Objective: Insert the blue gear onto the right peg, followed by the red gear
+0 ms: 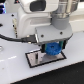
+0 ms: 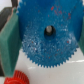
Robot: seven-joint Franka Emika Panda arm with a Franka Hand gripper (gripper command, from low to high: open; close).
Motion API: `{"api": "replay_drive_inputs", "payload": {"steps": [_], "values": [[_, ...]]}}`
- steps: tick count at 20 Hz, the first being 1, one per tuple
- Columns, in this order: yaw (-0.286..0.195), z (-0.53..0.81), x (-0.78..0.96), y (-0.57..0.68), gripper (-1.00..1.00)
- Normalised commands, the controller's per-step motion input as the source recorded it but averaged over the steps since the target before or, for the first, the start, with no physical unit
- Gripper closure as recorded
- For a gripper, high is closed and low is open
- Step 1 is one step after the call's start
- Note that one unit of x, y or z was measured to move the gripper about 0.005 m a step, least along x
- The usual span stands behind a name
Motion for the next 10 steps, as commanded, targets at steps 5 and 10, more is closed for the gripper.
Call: {"api": "replay_drive_inputs", "payload": {"steps": [5,10], "values": [[0.000,-0.28,0.15,0.00,1.00],[0.000,-0.20,0.17,0.02,1.00]]}}
